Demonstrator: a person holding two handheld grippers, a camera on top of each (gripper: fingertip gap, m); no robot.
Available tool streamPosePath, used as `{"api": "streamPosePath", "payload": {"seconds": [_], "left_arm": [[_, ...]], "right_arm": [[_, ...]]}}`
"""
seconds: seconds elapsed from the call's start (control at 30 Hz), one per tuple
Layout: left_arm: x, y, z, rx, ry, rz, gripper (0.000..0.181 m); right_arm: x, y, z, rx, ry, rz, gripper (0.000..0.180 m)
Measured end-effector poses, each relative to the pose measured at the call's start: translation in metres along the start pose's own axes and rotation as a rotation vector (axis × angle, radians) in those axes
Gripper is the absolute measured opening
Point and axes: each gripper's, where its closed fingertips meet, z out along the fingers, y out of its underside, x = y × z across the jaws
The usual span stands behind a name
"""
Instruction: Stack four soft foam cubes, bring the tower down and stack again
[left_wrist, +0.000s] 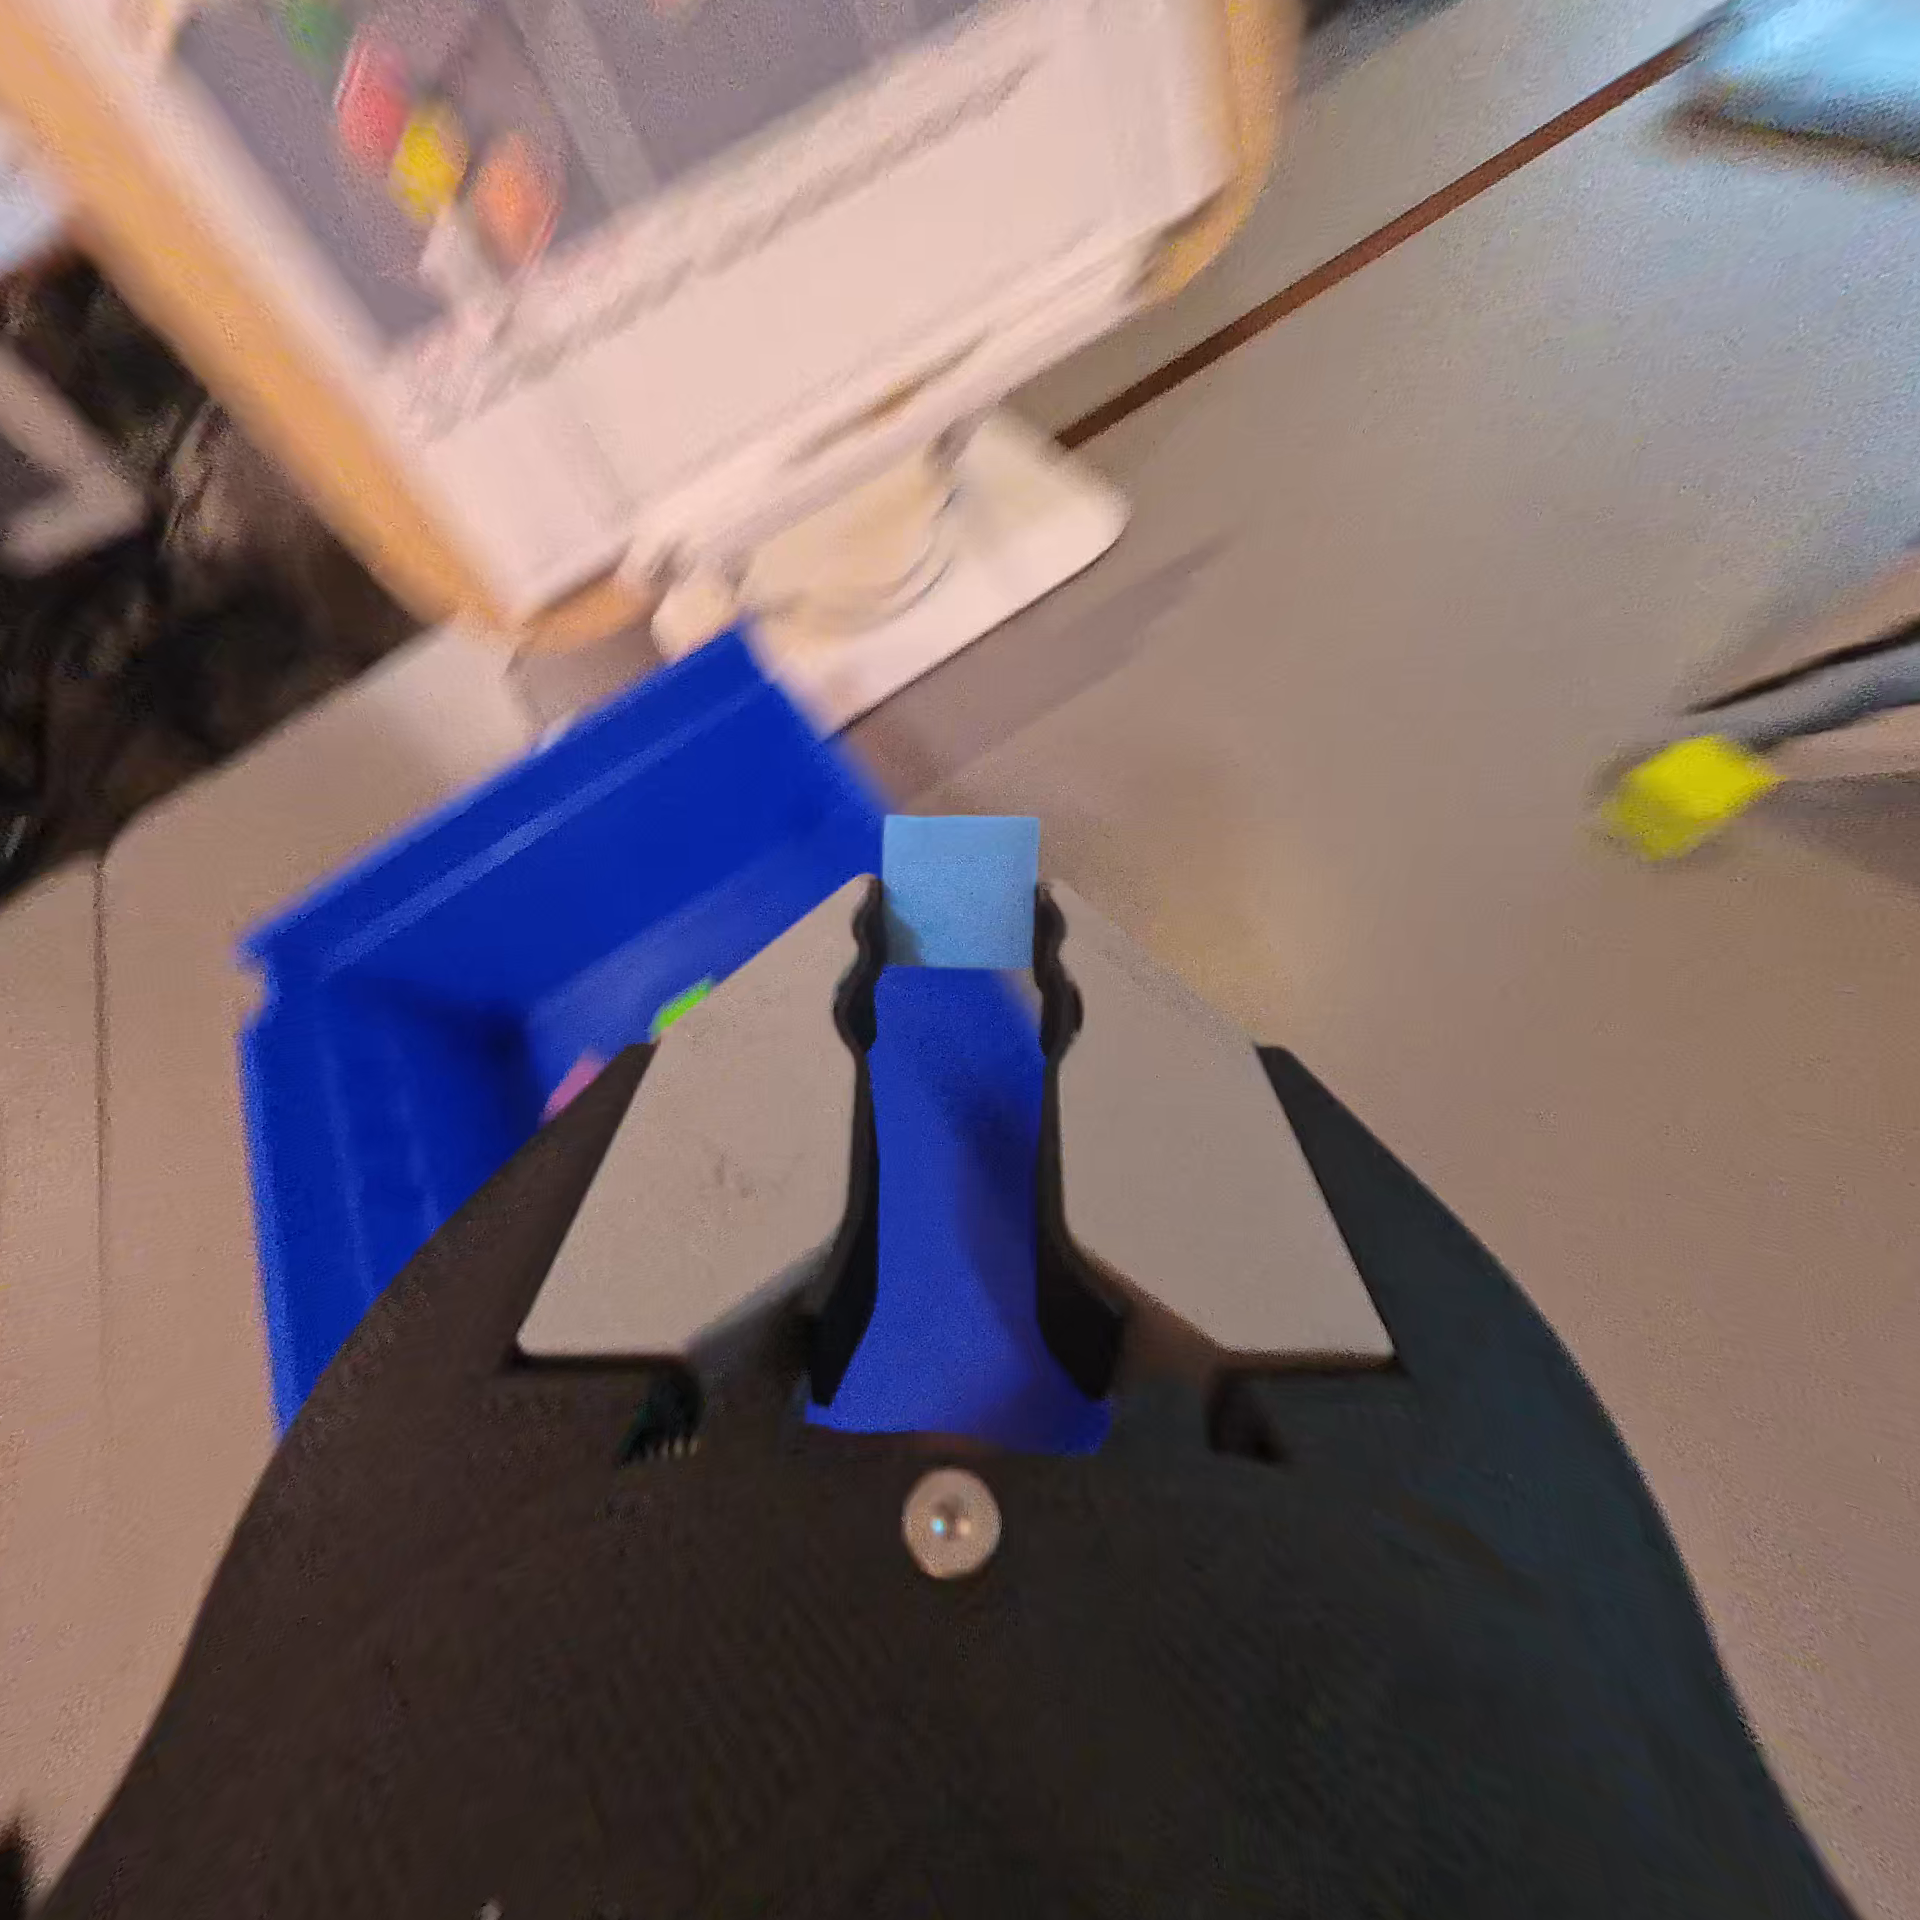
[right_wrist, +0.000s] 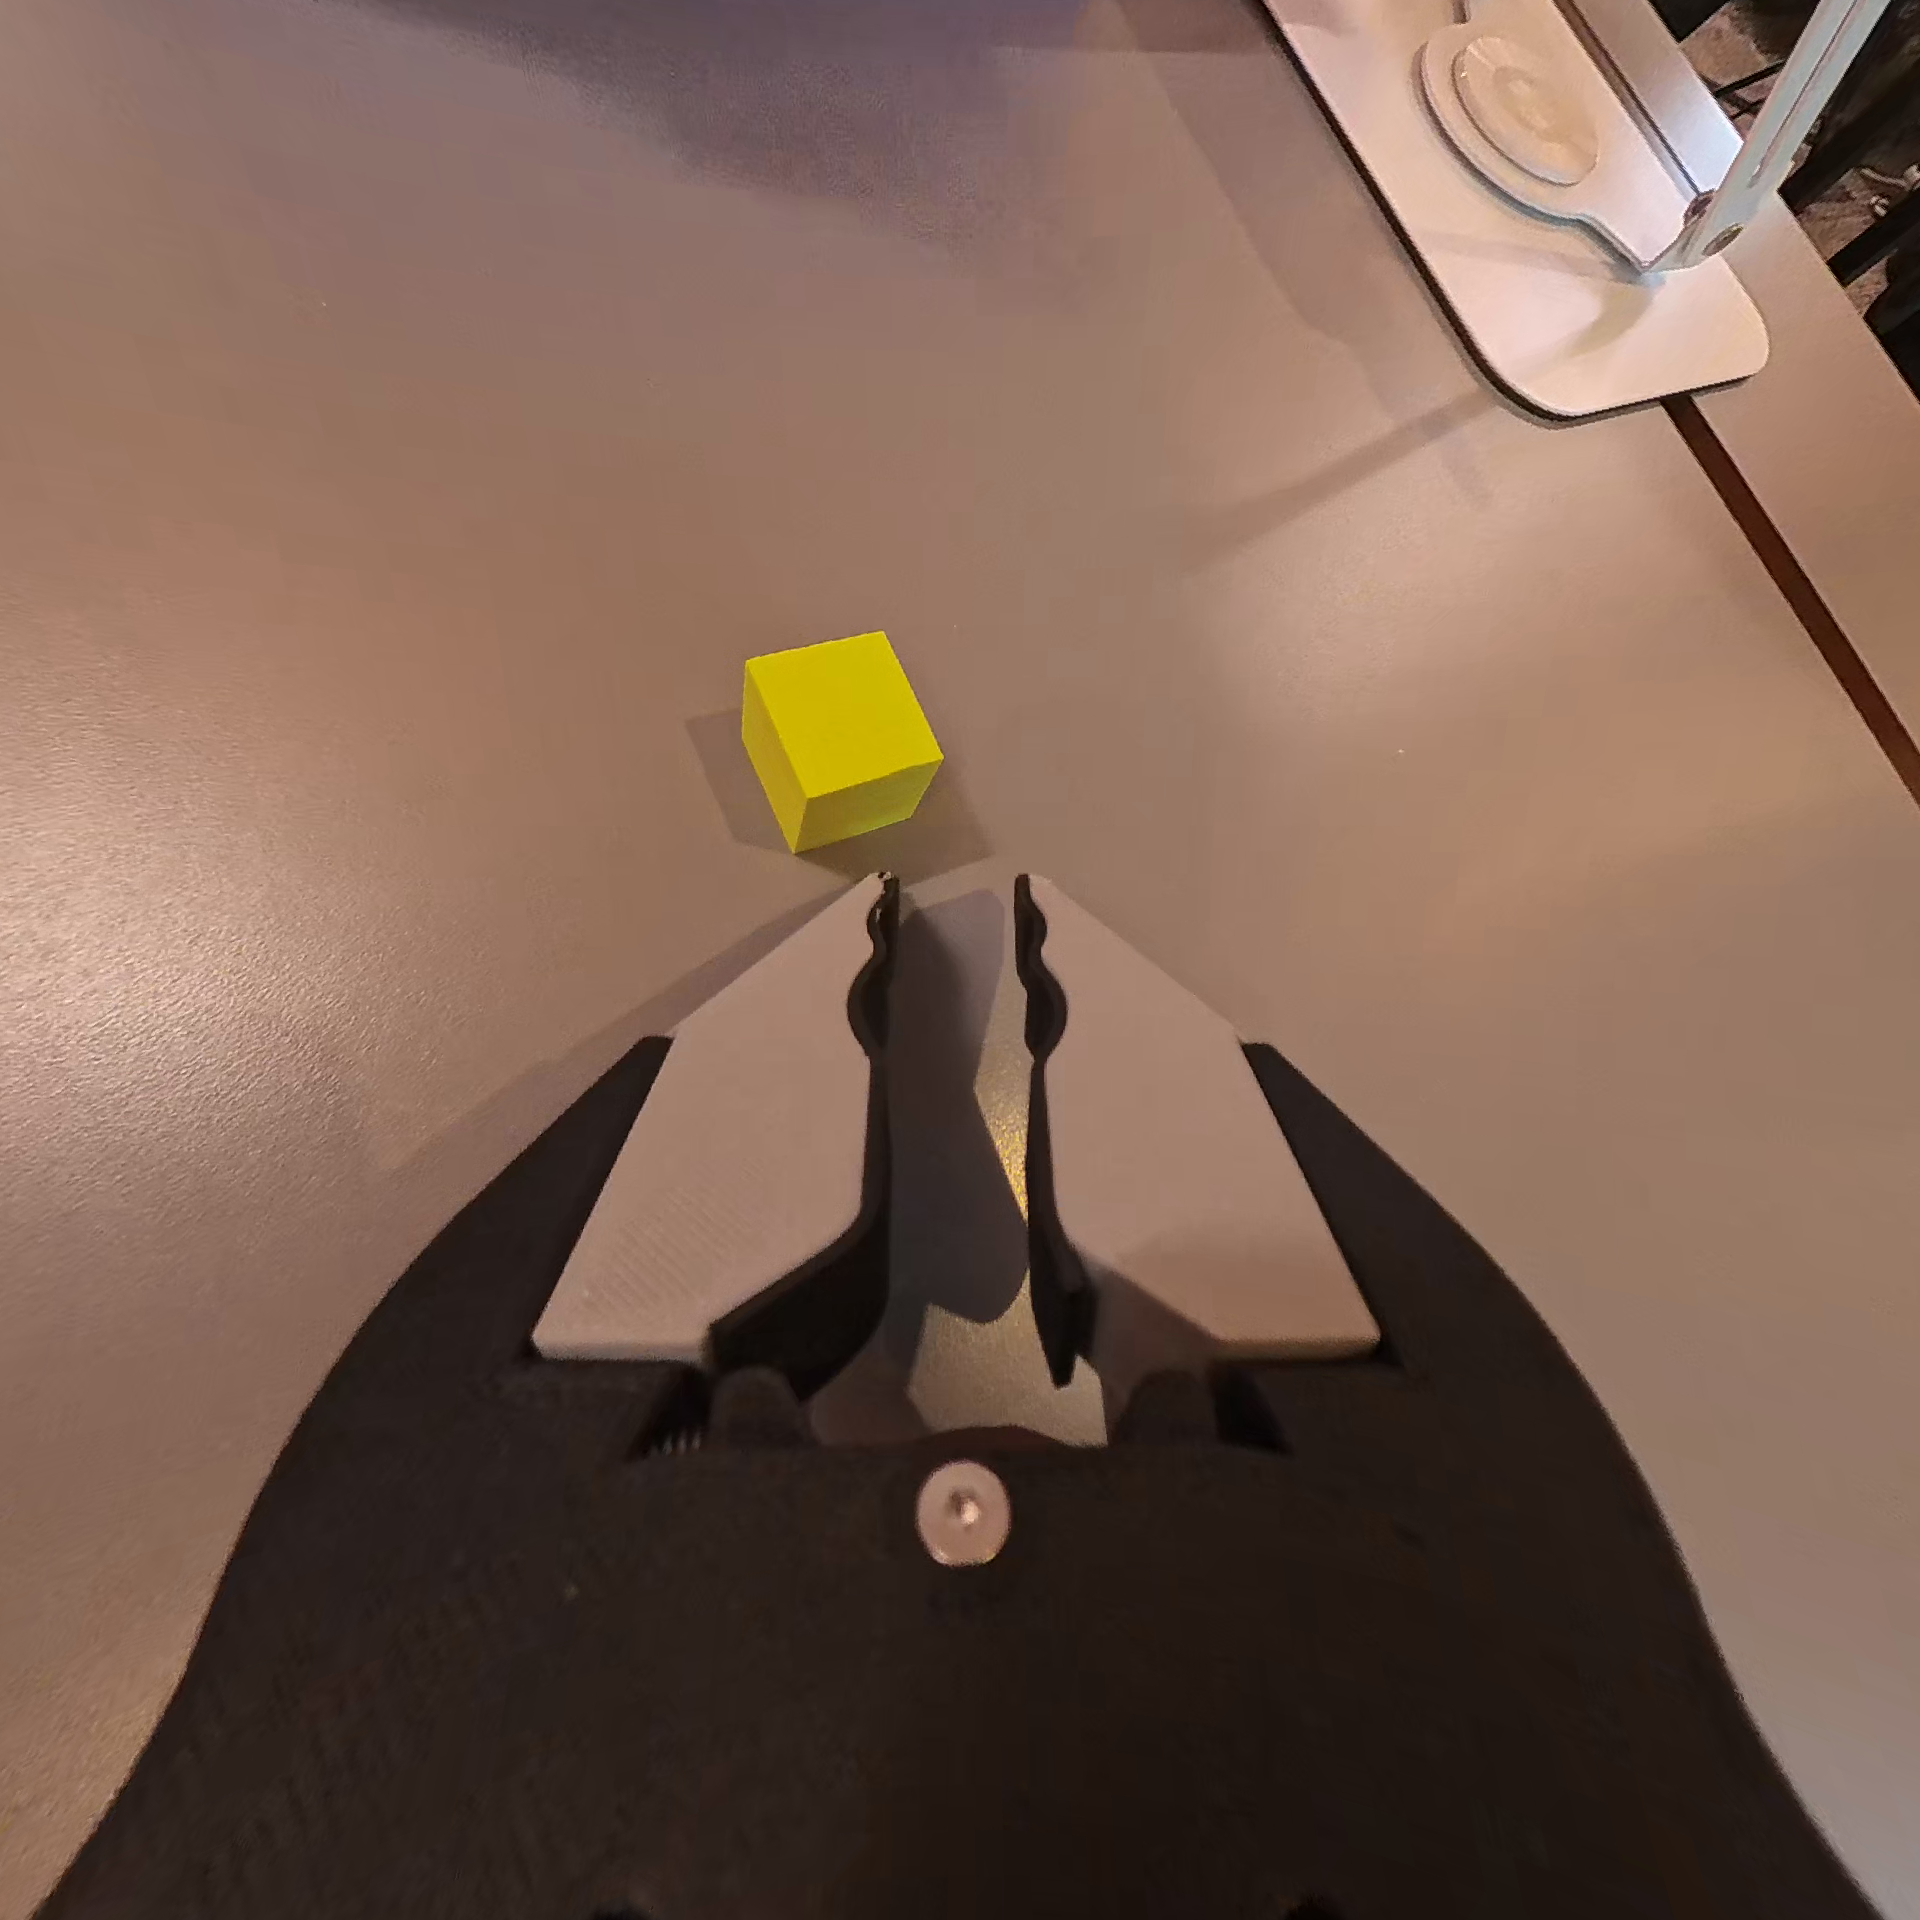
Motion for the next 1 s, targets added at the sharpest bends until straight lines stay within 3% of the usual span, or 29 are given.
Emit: {"api": "streamPosePath", "payload": {"seconds": [0.07, 0.17, 0.4, 0.53, 0.67, 0.73, 1.0], "left_arm": [[0.053, -0.030, -0.001, 0.061, 0.169, 0.109, 0.027], [0.125, -0.042, 0.018, 0.053, 0.365, 0.299, 0.026], [0.217, -0.010, 0.082, -0.022, 0.676, 0.496, 0.026], [0.235, -0.001, 0.097, -0.032, 0.750, 0.515, 0.026], [0.218, -0.002, 0.112, -0.076, 0.664, 0.458, 0.026], [0.224, -0.007, 0.107, -0.031, 0.713, 0.426, 0.026], [0.232, 0.013, 0.118, -0.125, 0.721, 0.568, 0.026]], "right_arm": [[0.001, 0.000, 0.000, 0.001, 0.001, 0.001, 0.020], [0.003, -0.001, -0.003, 0.013, -0.002, 0.021, 0.020], [0.033, 0.010, -0.014, 0.026, 0.056, 0.087, 0.019], [0.046, 0.022, -0.015, 0.019, 0.040, 0.167, 0.019], [0.054, 0.026, -0.016, 0.024, 0.016, 0.222, 0.020], [0.054, 0.027, -0.016, 0.021, 0.014, 0.227, 0.020], [0.051, 0.029, -0.012, -0.014, 0.040, 0.176, 0.019]]}}
